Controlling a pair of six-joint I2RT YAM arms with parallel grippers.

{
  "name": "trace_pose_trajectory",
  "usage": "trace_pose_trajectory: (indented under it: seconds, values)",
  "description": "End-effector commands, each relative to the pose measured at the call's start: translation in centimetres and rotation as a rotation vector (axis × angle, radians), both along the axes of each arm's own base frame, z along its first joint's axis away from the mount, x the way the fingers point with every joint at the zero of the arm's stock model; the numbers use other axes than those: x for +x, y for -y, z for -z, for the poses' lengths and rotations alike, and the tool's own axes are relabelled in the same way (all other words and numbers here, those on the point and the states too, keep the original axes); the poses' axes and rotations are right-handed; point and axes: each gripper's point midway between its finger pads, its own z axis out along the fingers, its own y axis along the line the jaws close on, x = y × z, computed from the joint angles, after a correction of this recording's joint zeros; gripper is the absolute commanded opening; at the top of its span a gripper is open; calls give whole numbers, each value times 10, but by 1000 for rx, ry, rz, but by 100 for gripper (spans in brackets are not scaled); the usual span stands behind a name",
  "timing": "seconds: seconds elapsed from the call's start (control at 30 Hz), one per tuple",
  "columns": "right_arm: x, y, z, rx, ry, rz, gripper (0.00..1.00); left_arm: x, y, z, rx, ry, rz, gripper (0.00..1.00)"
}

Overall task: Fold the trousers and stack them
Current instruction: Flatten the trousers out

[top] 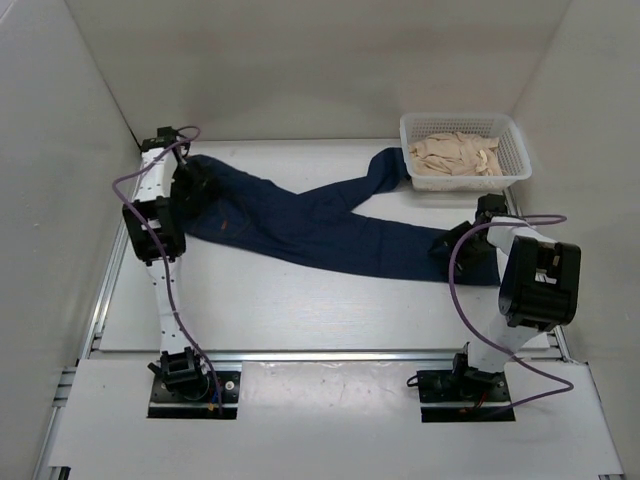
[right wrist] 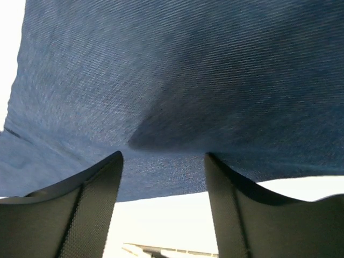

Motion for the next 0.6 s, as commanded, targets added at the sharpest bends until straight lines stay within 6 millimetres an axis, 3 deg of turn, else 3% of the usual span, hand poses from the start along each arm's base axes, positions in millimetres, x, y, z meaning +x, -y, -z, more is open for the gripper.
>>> trace_pose_trajectory:
  seconds: [0.0, 0.03, 0.1, 0.13, 0.17, 0.2, 0.23, 0.27, 0.33, 0.37, 0.47, 0.5, 0.57]
  values:
    - [20, -3, -13, -77, 45, -26, 74, 6, 2, -67, 89, 113, 55, 96]
    - [21, -5, -22, -98, 75, -45, 77, 8, -8, -106, 110, 215, 34, 100]
    - [20, -9, -30, -141, 90, -77, 82, -4, -23, -123, 122, 253, -1, 100]
    - [17, -11, -34, -145, 94, -100, 85, -25, -38, -109, 103, 204, -37, 100]
    - [19, -9, -42, -160, 119, -95, 85, -35, -43, -130, 102, 245, -55, 97]
    - [16, -14, -45, -163, 123, -120, 87, -41, -50, -131, 98, 254, -72, 90]
    - [11, -11, -48, -179, 129, -125, 87, -57, -58, -117, 72, 214, -84, 86]
    - [11, -14, -53, -180, 143, -133, 87, -62, -62, -119, 75, 219, -96, 84]
    - [5, -12, -54, -194, 144, -142, 87, -71, -65, -105, 70, 185, -98, 84]
    - [-2, -10, -55, -209, 138, -150, 87, -73, -62, -92, 48, 161, -82, 96]
    - [-18, -4, -54, -220, 111, -146, 87, -69, -55, -68, -10, 121, -59, 100]
    - [-22, 0, -52, -206, 105, -126, 87, -68, -53, -47, -35, 80, -58, 100]
    - [-34, -3, -52, -115, 102, -99, 85, -63, -49, -34, -52, 61, -47, 100]
